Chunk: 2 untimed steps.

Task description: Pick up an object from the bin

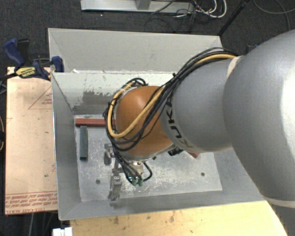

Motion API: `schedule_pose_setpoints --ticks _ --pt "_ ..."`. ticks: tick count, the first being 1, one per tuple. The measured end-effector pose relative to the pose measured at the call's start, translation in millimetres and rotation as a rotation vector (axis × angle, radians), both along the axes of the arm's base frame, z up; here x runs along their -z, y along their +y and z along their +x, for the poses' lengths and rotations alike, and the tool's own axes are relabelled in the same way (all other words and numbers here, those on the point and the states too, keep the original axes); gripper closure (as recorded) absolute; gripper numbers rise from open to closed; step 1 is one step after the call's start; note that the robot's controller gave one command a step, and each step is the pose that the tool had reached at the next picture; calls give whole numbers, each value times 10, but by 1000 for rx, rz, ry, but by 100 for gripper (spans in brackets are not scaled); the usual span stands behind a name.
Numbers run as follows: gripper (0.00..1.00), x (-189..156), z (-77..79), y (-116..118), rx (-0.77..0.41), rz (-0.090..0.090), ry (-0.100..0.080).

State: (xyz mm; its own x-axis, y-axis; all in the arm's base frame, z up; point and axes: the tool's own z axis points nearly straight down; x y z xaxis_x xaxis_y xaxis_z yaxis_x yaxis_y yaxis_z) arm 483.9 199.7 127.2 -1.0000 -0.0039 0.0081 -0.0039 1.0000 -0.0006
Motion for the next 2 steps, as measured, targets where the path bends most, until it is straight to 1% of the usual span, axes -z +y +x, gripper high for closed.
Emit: schedule_pose_setpoints --ticks 1,2 --pt "0 -39 23 -8 4 1 -7" --pt "100 564 214 -490 -14 2 -8"
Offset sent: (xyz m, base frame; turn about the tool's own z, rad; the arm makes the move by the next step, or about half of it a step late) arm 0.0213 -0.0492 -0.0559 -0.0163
